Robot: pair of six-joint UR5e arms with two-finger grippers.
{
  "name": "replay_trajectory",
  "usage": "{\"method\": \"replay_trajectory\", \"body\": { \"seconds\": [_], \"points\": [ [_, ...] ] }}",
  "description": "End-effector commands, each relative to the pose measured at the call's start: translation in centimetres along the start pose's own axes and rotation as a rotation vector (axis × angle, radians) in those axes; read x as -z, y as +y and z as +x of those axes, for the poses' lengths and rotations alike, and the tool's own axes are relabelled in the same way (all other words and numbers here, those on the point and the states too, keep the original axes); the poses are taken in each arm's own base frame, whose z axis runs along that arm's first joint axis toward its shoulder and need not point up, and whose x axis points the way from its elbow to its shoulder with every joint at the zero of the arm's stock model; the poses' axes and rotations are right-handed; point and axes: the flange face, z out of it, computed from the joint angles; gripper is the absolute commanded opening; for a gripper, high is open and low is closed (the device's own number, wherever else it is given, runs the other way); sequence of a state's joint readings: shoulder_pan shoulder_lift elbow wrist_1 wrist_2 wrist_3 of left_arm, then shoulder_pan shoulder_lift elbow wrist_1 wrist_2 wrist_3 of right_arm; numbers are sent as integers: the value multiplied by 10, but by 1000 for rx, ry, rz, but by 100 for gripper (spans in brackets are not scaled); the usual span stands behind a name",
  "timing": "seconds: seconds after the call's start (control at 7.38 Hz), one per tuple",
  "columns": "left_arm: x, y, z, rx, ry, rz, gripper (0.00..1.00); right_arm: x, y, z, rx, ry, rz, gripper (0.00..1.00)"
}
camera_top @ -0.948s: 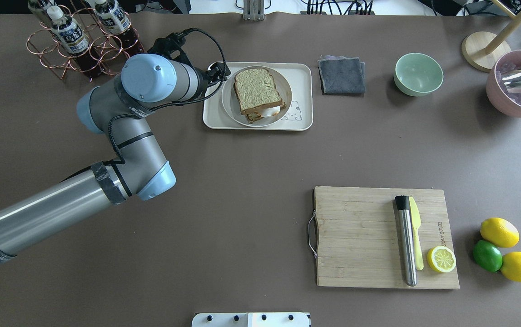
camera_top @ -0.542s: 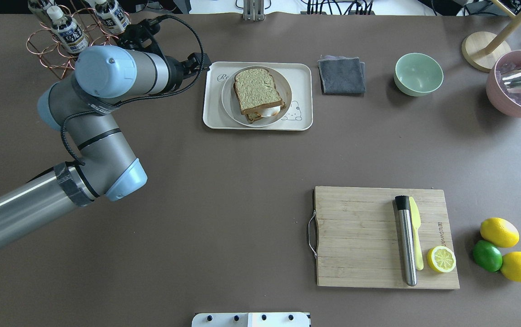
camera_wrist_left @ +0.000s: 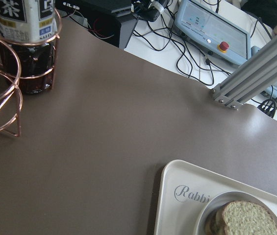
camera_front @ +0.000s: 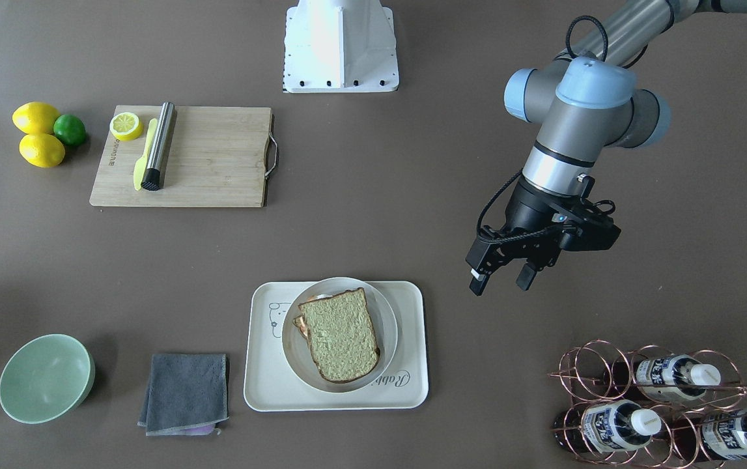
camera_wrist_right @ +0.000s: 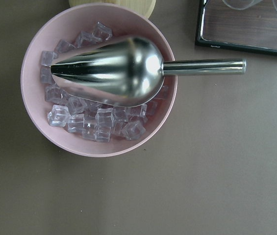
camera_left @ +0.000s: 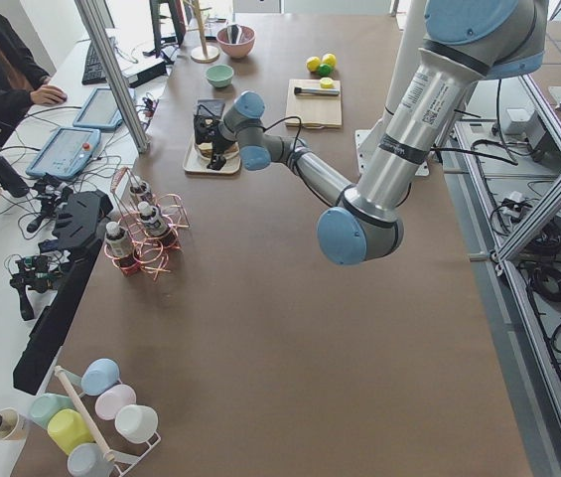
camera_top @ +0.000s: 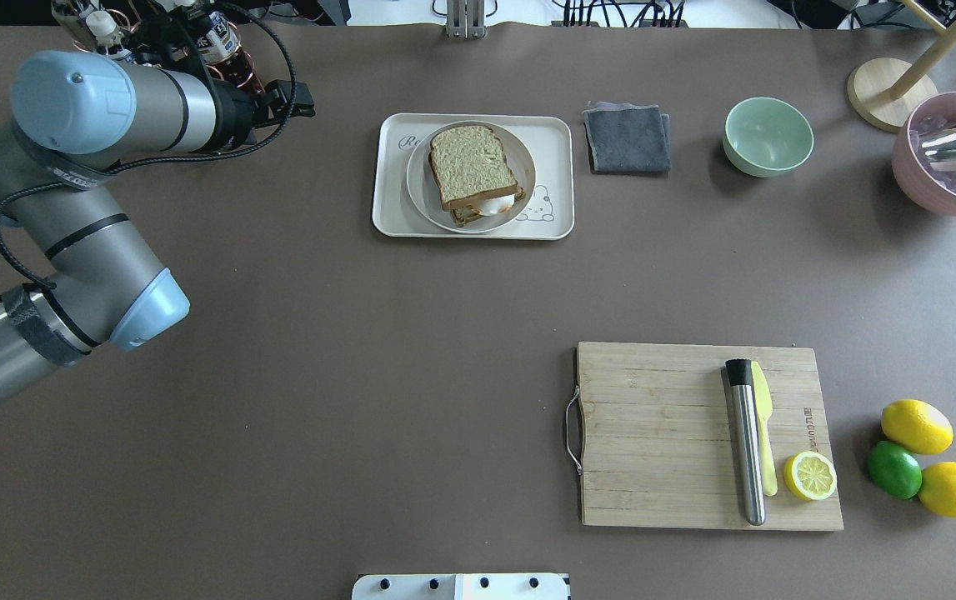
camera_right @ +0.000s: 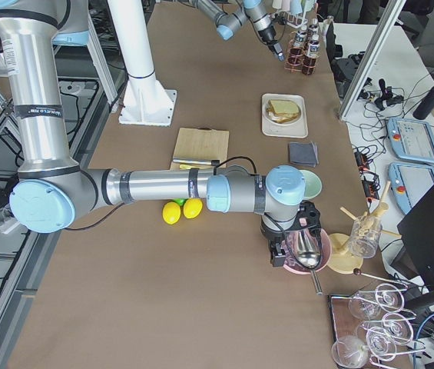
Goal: Make sandwich and place on tray
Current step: 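Open the left gripper and withdraw it from the plate toward the robot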
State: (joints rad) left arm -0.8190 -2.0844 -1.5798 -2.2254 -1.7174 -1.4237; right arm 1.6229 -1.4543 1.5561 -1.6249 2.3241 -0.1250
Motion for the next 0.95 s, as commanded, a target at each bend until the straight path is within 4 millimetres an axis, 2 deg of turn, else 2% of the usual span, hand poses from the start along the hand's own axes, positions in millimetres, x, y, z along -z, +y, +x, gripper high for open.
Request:
{"method": "replay_trajectory", "body": {
  "seconds": [0.0,0.14,0.27,0.41,0.54,0.68,0.81],
  "points": [
    [23,-13,-37,-21,1,-27,98,-3,5,2,-26,-4,-5,100],
    [34,-22,-51,-50,0,-53,98,-5,13,3,-28,-5,-8,100],
    [52,-39,-80,-133,12,-164,98,-4,22,0,-26,-10,-6,100],
    [78,-65,-120,-177,19,-239,98,-3,31,-2,-25,-9,-3,100],
    [94,-80,-154,-222,13,-261,98,-4,42,-3,-25,-10,-6,100],
    [105,-82,-196,-298,3,-300,98,-8,53,-2,-27,-9,-12,100],
    [122,-91,-232,-363,1,-322,98,-6,53,-5,-21,-9,-8,100]
  ]
}}
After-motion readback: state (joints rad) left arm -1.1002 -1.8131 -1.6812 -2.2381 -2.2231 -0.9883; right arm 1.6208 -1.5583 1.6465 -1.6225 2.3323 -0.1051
